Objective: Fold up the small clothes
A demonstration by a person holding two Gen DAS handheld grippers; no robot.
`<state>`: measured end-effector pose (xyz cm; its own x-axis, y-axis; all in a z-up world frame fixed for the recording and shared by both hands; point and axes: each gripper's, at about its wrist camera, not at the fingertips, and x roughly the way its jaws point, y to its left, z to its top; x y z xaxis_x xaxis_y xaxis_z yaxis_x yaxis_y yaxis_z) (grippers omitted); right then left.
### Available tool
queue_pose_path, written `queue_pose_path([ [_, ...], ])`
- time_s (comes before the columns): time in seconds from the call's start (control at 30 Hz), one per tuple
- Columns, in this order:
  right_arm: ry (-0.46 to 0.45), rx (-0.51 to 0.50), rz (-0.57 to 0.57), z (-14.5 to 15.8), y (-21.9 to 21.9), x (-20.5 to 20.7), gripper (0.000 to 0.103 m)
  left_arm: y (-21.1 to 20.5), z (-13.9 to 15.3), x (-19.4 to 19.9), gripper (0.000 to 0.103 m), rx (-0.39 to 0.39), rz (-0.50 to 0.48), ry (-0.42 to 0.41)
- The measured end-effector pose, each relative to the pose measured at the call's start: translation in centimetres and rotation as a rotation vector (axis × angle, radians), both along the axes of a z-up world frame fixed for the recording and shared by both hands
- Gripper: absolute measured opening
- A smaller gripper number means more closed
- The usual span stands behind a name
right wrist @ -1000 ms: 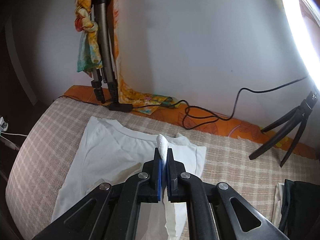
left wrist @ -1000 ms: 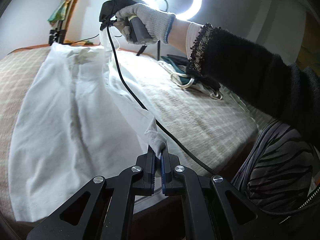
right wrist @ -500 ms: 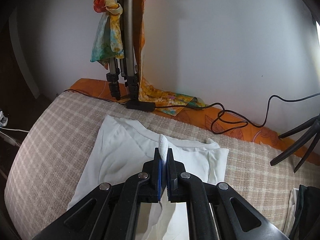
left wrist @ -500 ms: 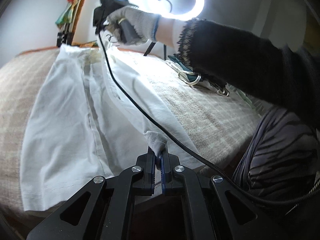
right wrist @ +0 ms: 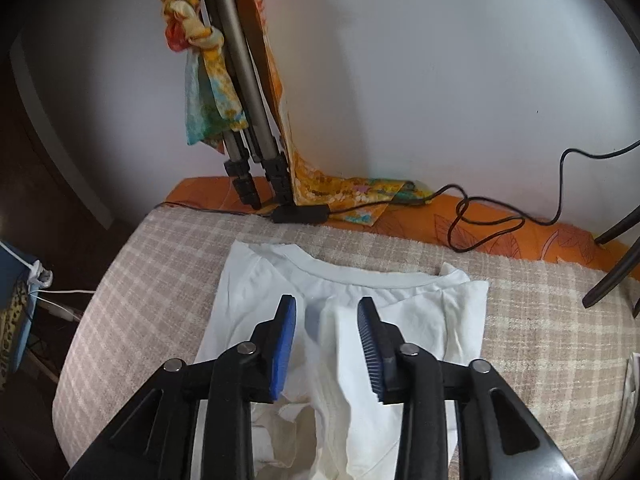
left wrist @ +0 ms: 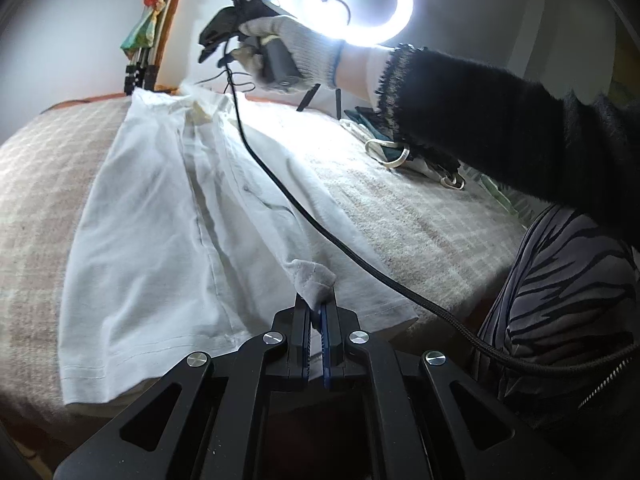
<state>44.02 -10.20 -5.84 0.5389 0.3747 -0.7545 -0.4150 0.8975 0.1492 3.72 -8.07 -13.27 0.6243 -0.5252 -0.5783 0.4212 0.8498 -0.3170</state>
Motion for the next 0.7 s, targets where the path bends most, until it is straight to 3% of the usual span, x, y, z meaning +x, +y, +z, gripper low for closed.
queue_pose_path([
  [0.17, 0.031, -0.082, 0.057, 0.8, -1.7, -2.6, 0.045, -0.1, -0.1, -0.4, 0.01, 0.008, -0.008, 0.002],
  [0.3, 0.126, -0.164, 0.134, -1.5, -1.8, -4.6, 0.05, 0.0, -0.3, -0.2, 0.016, -0.004, 0.004, 0.032],
  [0.43, 0.194, -0.236, 0.163, -4.9, -1.4, -6.0, 0.05, 0.5, -0.2, 0.1, 0.036, -0.039, 0.04, 0.062],
  [0.57, 0.175, -0.283, 0.148, -5.9, -1.0, -6.5, 0.048, 0.7, -0.4, 0.7, 0.036, -0.075, 0.049, 0.086],
  [0.63, 0.173, -0.284, 0.129, -6.1, -0.9, -6.3, 0.04, 0.8, -0.7, 1.1, 0.034, -0.088, 0.052, 0.106],
  [0.7, 0.17, -0.291, 0.114, -6.4, -0.7, -6.1, 0.025, 0.9, -1.0, 1.3, 0.016, -0.1, 0.052, 0.114],
])
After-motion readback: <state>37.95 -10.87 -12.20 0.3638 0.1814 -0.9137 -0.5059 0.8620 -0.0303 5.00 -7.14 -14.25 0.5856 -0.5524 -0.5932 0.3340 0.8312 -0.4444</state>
